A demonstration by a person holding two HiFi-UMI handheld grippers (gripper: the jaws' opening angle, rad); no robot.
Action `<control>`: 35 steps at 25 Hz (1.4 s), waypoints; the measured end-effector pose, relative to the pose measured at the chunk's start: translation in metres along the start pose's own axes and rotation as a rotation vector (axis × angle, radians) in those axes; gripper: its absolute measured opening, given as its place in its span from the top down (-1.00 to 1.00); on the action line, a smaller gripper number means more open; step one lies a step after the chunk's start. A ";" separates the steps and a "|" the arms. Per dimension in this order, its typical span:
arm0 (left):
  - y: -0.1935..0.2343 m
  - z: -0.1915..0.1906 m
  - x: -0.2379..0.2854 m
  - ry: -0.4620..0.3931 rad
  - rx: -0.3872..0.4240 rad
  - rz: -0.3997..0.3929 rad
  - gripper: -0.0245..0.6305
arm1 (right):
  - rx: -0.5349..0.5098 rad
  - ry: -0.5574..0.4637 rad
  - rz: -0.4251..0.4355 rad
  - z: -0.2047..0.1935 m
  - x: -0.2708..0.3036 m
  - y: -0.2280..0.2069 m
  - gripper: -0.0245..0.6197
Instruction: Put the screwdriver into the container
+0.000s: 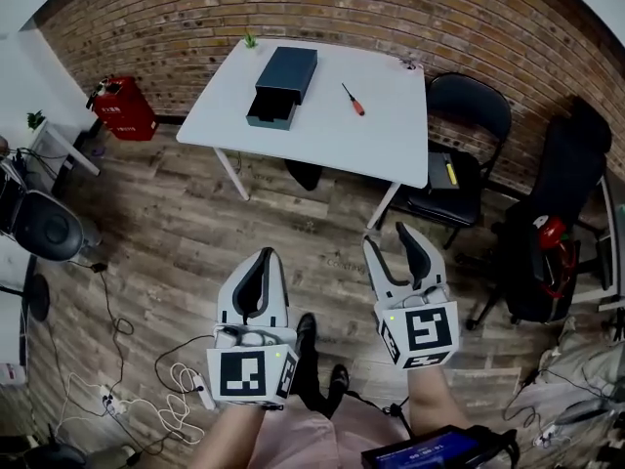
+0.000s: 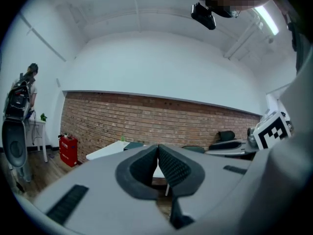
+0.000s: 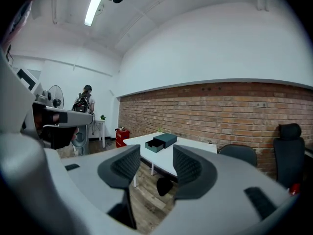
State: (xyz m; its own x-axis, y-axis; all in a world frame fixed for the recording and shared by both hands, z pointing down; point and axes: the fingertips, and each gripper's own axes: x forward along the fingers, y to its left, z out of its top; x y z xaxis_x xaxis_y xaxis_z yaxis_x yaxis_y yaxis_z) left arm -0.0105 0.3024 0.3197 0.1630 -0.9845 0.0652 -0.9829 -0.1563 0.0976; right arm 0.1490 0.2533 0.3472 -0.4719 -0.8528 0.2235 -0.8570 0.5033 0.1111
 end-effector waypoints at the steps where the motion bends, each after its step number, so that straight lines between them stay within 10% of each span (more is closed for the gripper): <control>1: 0.010 0.001 0.011 0.001 0.002 -0.003 0.88 | 0.002 0.001 -0.003 0.002 0.014 0.001 0.26; 18: 0.057 0.067 0.142 -0.109 0.017 -0.105 0.88 | -0.071 -0.073 -0.114 0.087 0.120 -0.045 0.29; 35: 0.041 0.016 0.284 0.027 0.069 -0.168 0.88 | 0.029 0.008 -0.141 0.032 0.224 -0.139 0.29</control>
State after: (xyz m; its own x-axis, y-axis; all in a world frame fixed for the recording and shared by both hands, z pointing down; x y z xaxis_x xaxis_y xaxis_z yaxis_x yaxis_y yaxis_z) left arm -0.0062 0.0149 0.3260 0.3266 -0.9417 0.0804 -0.9451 -0.3243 0.0407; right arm 0.1555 -0.0118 0.3505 -0.3445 -0.9138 0.2150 -0.9205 0.3738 0.1140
